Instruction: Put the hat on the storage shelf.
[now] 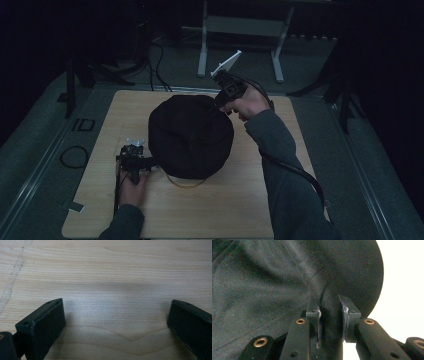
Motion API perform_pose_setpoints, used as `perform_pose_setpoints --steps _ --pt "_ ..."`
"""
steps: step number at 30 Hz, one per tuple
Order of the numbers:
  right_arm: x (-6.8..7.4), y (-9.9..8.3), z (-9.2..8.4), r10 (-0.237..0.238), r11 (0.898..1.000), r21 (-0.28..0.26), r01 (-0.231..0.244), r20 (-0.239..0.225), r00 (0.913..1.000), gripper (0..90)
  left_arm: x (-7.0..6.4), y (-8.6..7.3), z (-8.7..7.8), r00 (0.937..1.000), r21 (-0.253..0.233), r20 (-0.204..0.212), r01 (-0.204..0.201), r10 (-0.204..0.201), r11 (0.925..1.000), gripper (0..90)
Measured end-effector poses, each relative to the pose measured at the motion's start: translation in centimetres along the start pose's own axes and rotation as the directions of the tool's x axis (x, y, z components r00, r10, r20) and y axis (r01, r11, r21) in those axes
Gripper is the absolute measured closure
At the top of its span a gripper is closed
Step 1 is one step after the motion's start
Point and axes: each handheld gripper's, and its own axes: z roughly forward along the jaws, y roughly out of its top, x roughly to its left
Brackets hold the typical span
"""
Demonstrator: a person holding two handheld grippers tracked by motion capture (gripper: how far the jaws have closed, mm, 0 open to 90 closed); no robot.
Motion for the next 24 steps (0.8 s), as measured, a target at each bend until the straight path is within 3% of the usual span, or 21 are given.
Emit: perform_pose_setpoints --steps 10,19,24 --pt "-0.3 0.1 0.9 0.017 1.0 0.008 -0.017 -0.008 0.9998 71.6 0.0 0.0 0.0 1.0 0.0 0.0 0.0 0.0 1.0 1.2" --pt "-1.1 -0.1 1.7 0.044 0.999 -0.011 -0.044 -0.007 0.999 63.3 0.0 0.0 0.0 1.0 0.001 0.0 0.0 0.0 1.0 1.2" --pt "-1.2 -0.2 1.4 0.034 0.999 -0.016 -0.034 -0.009 0.9994 60.1 0.0 0.0 0.0 1.0 0.002 0.0 -0.002 0.002 1.0 1.2"
